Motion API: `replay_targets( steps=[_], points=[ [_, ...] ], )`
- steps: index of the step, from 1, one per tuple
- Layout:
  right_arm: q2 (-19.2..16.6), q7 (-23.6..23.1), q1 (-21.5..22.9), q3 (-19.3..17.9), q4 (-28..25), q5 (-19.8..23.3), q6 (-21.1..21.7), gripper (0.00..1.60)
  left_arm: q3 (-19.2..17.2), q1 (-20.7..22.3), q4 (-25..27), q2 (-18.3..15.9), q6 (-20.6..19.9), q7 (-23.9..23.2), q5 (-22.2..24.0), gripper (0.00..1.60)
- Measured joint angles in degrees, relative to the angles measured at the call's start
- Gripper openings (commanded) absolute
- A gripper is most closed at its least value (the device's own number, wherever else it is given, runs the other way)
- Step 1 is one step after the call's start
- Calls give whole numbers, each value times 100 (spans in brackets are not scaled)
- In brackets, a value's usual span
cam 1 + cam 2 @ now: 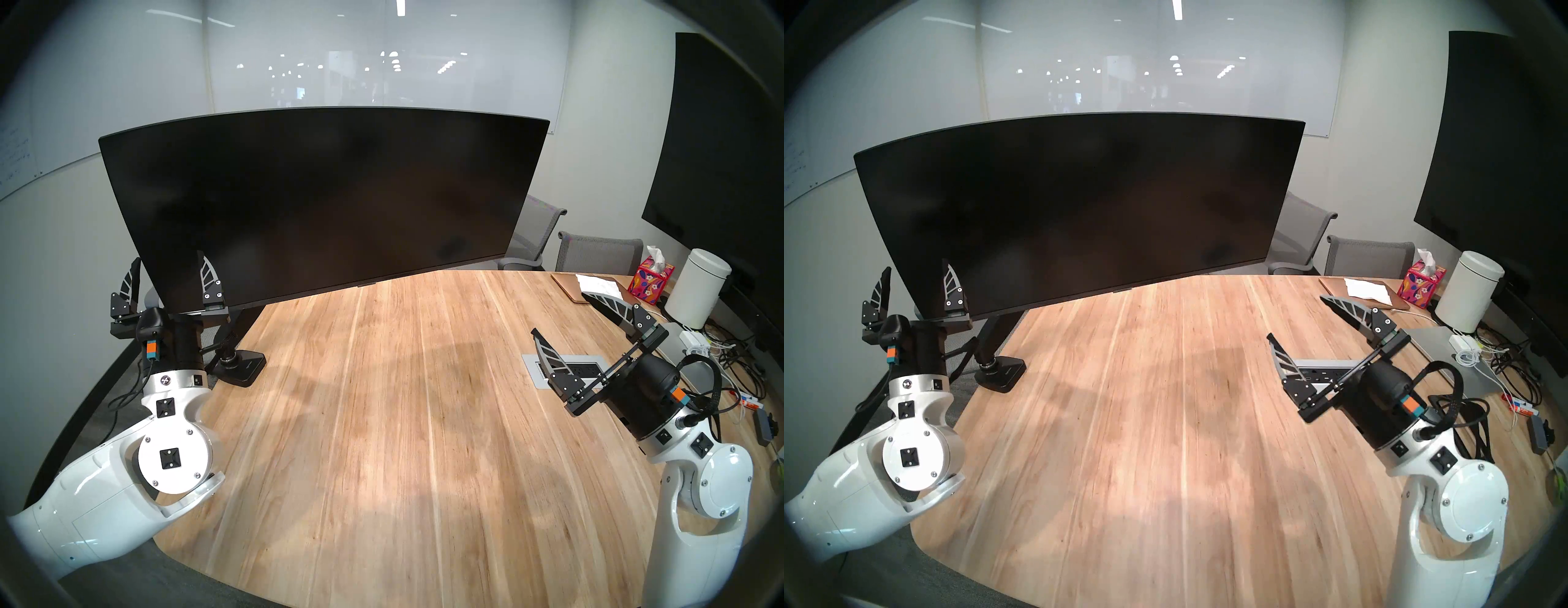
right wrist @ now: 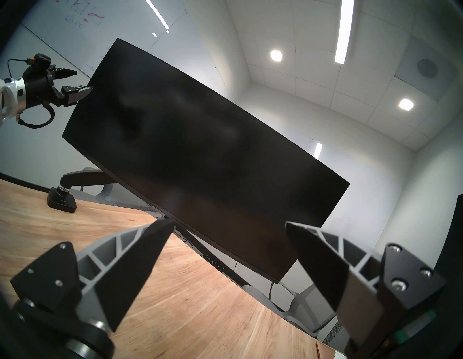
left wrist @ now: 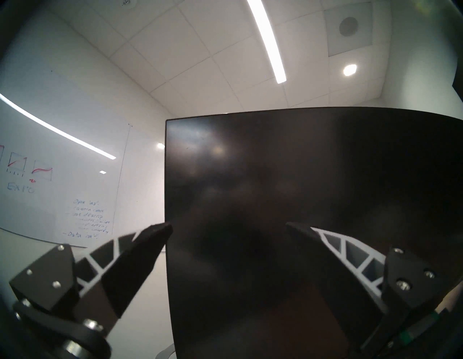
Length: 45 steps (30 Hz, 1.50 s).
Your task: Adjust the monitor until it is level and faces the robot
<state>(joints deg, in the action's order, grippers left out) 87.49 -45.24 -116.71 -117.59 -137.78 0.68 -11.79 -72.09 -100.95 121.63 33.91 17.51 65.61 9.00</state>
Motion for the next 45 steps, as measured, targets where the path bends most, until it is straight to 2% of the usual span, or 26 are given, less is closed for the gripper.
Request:
replay_targets(
  steps=[11,20,27,41,45],
  points=[
    [0,0,0,0,0,0,0,160,-78,200,34,-42,-168,-175,210,160],
    [0,0,0,0,0,0,0,160,-250,186,98,-156,-108,-202,312,160],
    [0,0,0,0,0,0,0,160,-457,-30,179,-316,100,-151,369,160],
    [0,0,0,0,0,0,0,160,-1258,-804,270,-782,730,67,592,160],
    [0,0,0,0,0,0,0,160,-1343,-886,229,-857,832,48,697,160]
  ],
)
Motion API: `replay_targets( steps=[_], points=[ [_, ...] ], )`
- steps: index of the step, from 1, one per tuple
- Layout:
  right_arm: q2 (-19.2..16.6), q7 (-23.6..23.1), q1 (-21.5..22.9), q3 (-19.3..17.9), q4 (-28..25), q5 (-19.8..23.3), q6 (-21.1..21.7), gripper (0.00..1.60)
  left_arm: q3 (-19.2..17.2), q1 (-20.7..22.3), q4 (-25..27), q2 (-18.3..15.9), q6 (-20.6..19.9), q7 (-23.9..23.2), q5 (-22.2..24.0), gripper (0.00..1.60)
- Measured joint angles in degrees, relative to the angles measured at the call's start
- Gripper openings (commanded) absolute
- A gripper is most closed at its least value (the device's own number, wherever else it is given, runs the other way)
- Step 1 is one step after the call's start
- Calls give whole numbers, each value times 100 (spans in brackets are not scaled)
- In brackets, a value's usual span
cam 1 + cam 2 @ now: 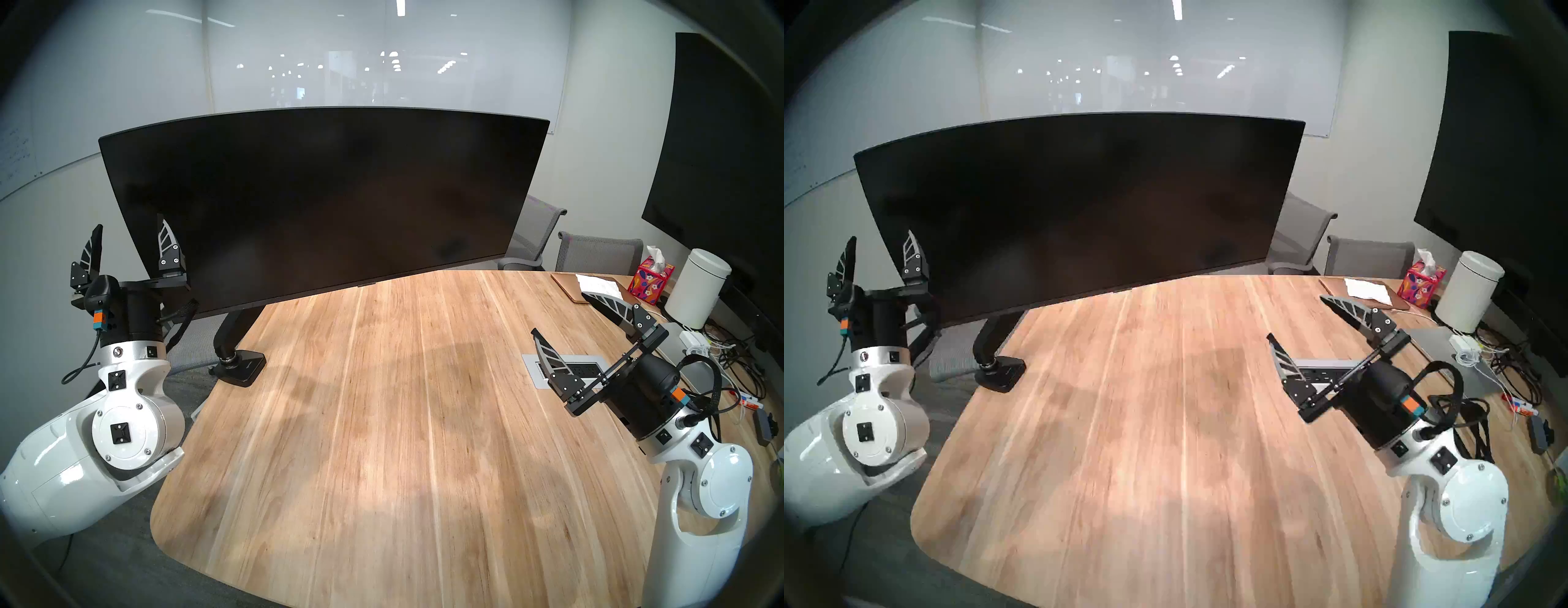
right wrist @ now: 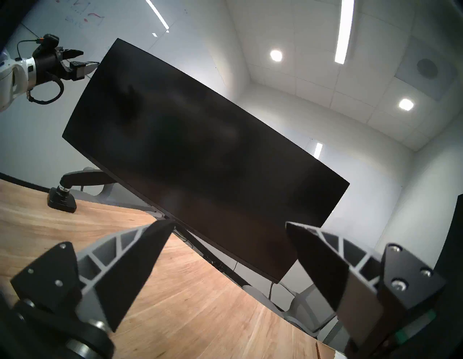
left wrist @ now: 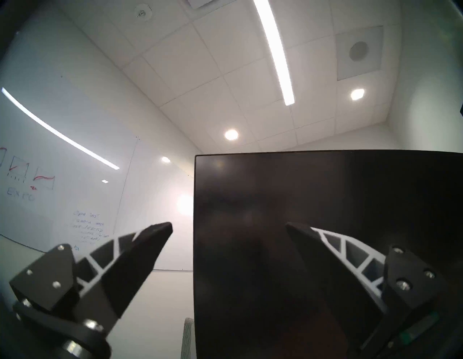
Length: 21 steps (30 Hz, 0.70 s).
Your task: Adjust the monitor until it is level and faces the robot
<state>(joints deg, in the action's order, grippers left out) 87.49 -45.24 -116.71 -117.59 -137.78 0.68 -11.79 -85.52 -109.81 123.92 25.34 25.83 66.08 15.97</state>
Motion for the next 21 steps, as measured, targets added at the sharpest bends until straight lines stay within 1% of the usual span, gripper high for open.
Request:
replay_targets(
  steps=[4,7,14,21],
  points=[
    [0,0,0,0,0,0,0,160,50,35,-149,-42,33,-144,125,160],
    [0,0,0,0,0,0,0,160,219,181,-257,-52,4,-298,225,160],
    [0,0,0,0,0,0,0,160,563,585,-370,2,-244,-585,352,160],
    [0,0,0,0,0,0,0,160,834,1006,-372,167,-489,-757,309,160]
  ],
)
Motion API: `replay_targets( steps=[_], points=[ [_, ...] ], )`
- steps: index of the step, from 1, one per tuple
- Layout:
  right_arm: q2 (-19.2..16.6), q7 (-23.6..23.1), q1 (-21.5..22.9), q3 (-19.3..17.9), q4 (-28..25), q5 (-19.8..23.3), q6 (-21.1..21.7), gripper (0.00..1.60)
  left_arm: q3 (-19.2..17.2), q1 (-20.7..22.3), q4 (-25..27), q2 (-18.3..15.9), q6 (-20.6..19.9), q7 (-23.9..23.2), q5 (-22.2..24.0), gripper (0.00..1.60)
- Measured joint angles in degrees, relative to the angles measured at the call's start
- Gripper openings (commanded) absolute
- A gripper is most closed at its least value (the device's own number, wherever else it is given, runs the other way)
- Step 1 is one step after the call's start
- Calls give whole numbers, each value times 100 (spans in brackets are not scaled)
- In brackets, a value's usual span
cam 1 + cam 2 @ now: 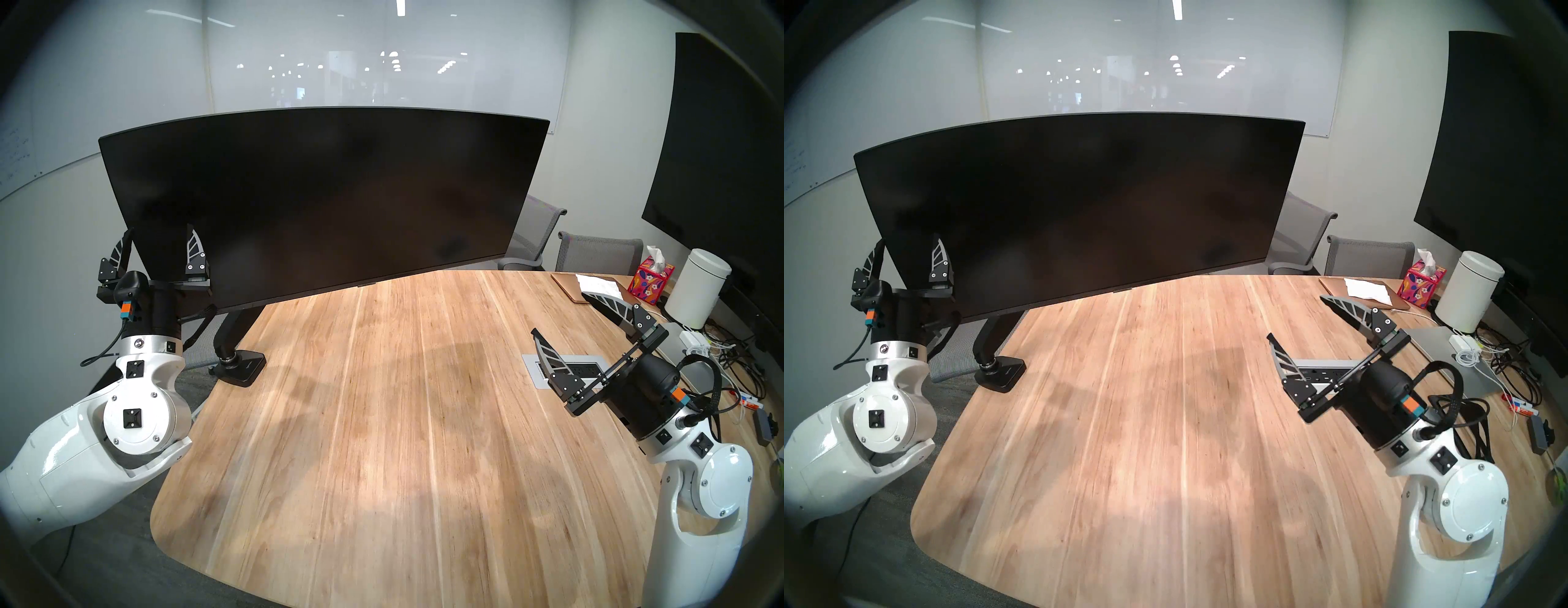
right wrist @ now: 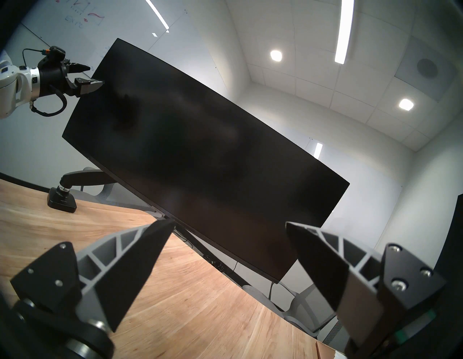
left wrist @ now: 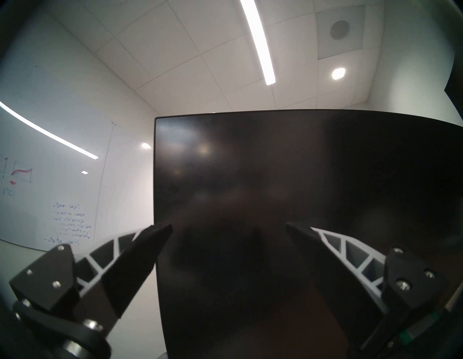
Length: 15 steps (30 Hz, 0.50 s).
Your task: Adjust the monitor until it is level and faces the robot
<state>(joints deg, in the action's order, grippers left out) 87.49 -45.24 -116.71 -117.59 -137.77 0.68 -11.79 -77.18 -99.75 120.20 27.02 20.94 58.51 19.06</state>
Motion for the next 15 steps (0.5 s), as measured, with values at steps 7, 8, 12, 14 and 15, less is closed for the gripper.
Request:
replay_targets(
  steps=[7,8,12,14,15],
  points=[
    [0,0,0,0,0,0,0,160,316,405,-246,273,-178,-117,-94,160],
    [0,0,0,0,0,0,0,160,355,460,-280,319,-203,-125,-101,160],
    [0,0,0,0,0,0,0,160,473,661,-391,480,-285,-156,-111,160],
    [0,0,0,0,0,0,0,160,501,734,-423,533,-315,-168,-111,160],
    [0,0,0,0,0,0,0,160,512,785,-440,569,-338,-178,-110,160]
  ],
)
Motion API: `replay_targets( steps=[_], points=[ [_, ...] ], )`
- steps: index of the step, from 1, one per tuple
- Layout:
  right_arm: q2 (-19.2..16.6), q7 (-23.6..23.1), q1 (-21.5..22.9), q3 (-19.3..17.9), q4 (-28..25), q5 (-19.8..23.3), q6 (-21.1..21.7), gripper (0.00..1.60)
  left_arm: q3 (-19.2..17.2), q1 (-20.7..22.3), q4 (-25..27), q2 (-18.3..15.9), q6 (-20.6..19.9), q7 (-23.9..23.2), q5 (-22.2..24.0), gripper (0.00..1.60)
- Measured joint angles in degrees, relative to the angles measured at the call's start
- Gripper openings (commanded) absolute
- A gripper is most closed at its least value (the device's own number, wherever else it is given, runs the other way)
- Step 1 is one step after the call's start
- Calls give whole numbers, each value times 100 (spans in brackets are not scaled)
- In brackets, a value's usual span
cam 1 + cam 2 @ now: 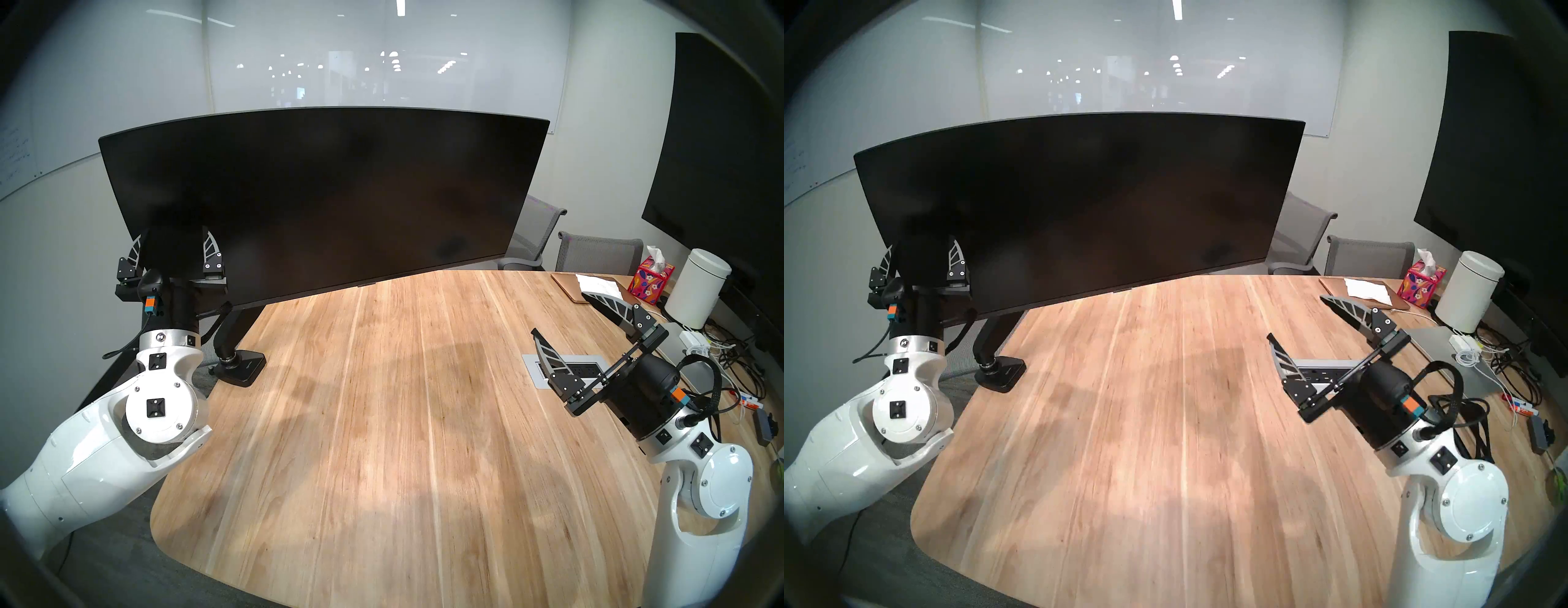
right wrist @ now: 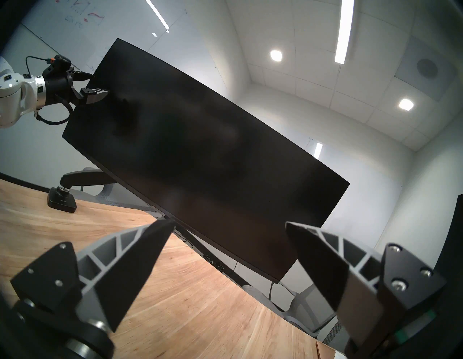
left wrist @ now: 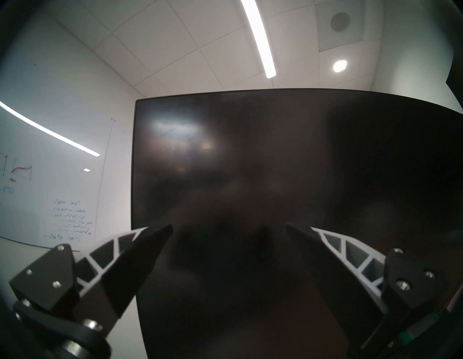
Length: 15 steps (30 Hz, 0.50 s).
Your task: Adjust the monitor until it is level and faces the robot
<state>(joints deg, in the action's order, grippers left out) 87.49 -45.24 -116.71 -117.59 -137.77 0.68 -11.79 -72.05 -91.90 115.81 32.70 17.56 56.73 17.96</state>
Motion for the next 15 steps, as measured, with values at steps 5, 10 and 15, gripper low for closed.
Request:
replay_targets(
  steps=[5,10,15],
  points=[
    [0,0,0,0,0,0,0,160,5,171,-13,108,-81,-32,4,160],
    [0,0,0,0,0,0,0,160,16,335,-30,216,-167,-68,1,160],
    [0,0,0,0,0,0,0,160,46,460,-103,313,-237,-99,-13,160]
  ],
)
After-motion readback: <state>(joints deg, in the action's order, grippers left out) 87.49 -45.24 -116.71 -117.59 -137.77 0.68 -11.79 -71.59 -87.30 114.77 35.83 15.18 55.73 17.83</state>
